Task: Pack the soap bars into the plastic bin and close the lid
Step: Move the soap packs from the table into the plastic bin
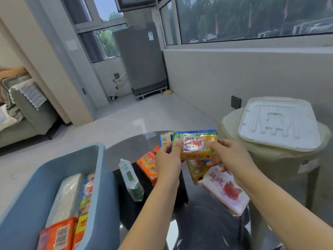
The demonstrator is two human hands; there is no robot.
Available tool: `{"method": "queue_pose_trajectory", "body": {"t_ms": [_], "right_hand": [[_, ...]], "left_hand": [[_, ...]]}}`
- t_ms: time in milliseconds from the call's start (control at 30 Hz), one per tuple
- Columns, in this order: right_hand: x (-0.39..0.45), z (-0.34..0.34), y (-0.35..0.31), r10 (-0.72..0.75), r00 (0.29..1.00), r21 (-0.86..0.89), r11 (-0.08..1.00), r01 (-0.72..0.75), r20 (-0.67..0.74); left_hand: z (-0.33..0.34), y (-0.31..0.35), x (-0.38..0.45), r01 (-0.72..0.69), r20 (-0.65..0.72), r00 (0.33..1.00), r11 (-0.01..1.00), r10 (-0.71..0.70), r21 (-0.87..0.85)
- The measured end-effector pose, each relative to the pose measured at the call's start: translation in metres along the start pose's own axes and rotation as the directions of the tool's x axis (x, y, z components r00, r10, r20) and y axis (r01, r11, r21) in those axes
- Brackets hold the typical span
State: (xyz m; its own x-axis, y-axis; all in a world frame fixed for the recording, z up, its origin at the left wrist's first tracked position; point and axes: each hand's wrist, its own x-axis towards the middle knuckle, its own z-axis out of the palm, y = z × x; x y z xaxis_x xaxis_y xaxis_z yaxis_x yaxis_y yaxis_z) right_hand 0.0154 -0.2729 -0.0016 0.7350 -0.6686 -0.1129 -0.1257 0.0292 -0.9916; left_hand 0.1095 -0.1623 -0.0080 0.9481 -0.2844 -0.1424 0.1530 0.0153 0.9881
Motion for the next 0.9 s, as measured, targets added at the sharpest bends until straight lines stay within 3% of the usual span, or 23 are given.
{"method": "queue_pose_trajectory", "body": {"t_ms": [200,367,567,633,700,800,900], "right_hand": [[0.020,-0.004,0.008,-0.002,0.998,-0.064,0.998,-0.002,-0.069],[0.040,-0.011,0.015,0.064,0.987,-0.074,0.994,-0.076,-0.148],[0.049,-0.011,0.017,0.228,0.970,-0.092,0.968,-0.235,-0.086],[0.051,-0.009,0.017,0.263,0.963,-0.079,0.960,-0.267,-0.066],[0.052,-0.006,0.016,0.278,0.959,-0.039,0.959,-0.280,-0.060],[0.049,-0.002,0.015,0.262,0.962,0.013,0.965,-0.262,-0.071],[0.042,0.001,0.009,0.212,0.974,0.082,0.975,-0.205,-0.085]], "left_hand": [[0.028,0.013,0.035,-0.184,0.032,0.983,0.949,0.182,0.255],[0.043,0.013,0.060,-0.263,0.121,0.965,0.818,0.235,0.511],[0.049,0.007,0.078,-0.207,0.189,0.977,0.631,0.097,0.748],[0.049,0.009,0.079,-0.184,0.194,0.980,0.609,0.049,0.771],[0.050,0.014,0.076,-0.159,0.199,0.980,0.614,0.005,0.773],[0.047,0.019,0.071,-0.091,0.171,0.985,0.733,-0.034,0.674],[0.039,0.026,0.060,-0.078,0.123,0.992,0.838,0.013,0.541]]}}
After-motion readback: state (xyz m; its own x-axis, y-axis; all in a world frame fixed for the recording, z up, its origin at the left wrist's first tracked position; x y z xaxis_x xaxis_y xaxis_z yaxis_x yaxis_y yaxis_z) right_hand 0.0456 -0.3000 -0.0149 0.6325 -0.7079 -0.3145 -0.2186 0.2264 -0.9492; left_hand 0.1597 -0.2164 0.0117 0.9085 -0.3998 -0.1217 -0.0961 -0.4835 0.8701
